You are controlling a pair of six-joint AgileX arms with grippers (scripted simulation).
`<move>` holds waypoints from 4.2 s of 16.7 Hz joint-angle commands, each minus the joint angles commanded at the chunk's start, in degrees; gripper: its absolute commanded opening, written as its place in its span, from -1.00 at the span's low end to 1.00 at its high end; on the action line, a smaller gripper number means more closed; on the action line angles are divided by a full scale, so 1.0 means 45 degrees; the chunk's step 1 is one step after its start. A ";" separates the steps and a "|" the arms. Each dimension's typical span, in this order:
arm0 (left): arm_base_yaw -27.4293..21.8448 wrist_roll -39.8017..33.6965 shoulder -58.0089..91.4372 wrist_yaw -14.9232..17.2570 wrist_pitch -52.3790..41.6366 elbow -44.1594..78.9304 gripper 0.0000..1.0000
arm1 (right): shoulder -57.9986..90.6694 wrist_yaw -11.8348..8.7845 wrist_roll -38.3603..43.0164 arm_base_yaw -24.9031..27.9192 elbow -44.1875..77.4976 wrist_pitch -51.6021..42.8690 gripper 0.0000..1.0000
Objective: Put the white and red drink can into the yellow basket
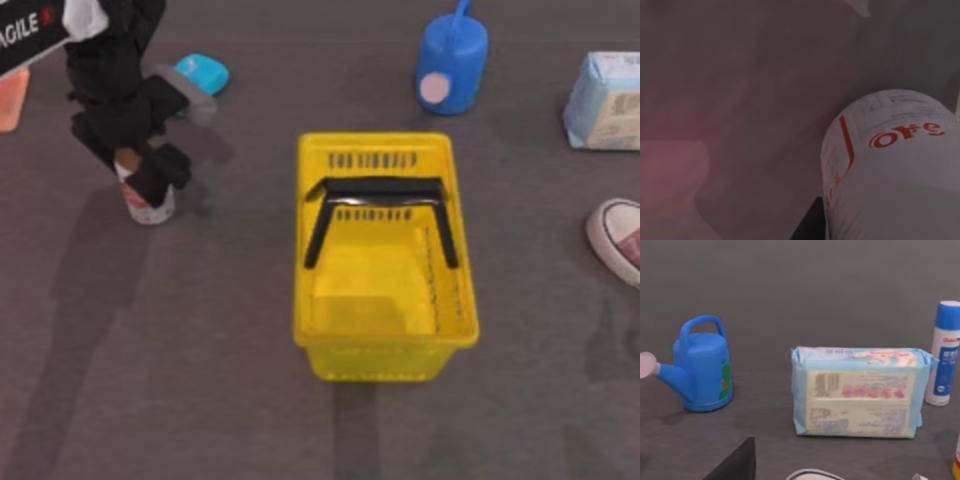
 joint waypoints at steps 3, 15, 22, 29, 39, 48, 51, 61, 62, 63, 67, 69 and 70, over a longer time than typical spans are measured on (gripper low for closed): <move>-0.0018 -0.0023 -0.0029 0.0099 0.0127 -0.0044 -1.00 | 0.0000 0.0000 0.0000 0.0000 0.0000 0.0000 1.00; -0.0741 -0.3200 -0.1372 0.7206 1.0553 -0.3573 -1.00 | 0.0000 0.0000 0.0000 0.0000 0.0000 0.0000 1.00; -0.1287 -0.5961 -0.2986 1.2914 1.9670 -0.7007 -1.00 | 0.0000 0.0000 0.0000 0.0000 0.0000 0.0000 1.00; -0.1571 -0.7392 -0.4255 1.6074 2.4012 -0.8894 -1.00 | 0.0000 0.0000 0.0000 0.0000 0.0000 0.0000 1.00; -0.1393 -0.7402 -0.3092 1.6140 2.5591 -0.9238 -1.00 | 0.0000 0.0000 0.0000 0.0000 0.0000 0.0000 1.00; -0.1245 -0.7477 -0.1224 1.6160 2.8234 -0.9961 -1.00 | 0.0000 0.0000 0.0000 0.0000 0.0000 0.0000 1.00; -0.1245 -0.7477 -0.1224 1.6160 2.8234 -0.9961 -0.70 | 0.0000 0.0000 0.0000 0.0000 0.0000 0.0000 1.00; -0.1245 -0.7477 -0.1224 1.6160 2.8234 -0.9961 0.81 | 0.0000 0.0000 0.0000 0.0000 0.0000 0.0000 1.00; -0.1245 -0.7477 -0.1224 1.6160 2.8234 -0.9961 0.96 | 0.0000 0.0000 0.0000 0.0000 0.0000 0.0000 1.00; -0.1245 -0.7477 -0.1224 1.6160 2.8234 -0.9961 1.00 | 0.0000 0.0000 0.0000 0.0000 0.0000 0.0000 1.00; -0.1245 -0.7477 -0.1224 1.6160 2.8234 -0.9961 1.00 | 0.0000 0.0000 0.0000 0.0000 0.0000 0.0000 1.00; -0.1245 -0.7477 -0.1224 1.6160 2.8234 -0.9961 1.00 | 0.0000 0.0000 0.0000 0.0000 0.0000 0.0000 1.00; -0.1245 -0.7477 -0.1224 1.6160 2.8234 -0.9961 1.00 | 0.0000 0.0000 0.0000 0.0000 0.0000 0.0000 1.00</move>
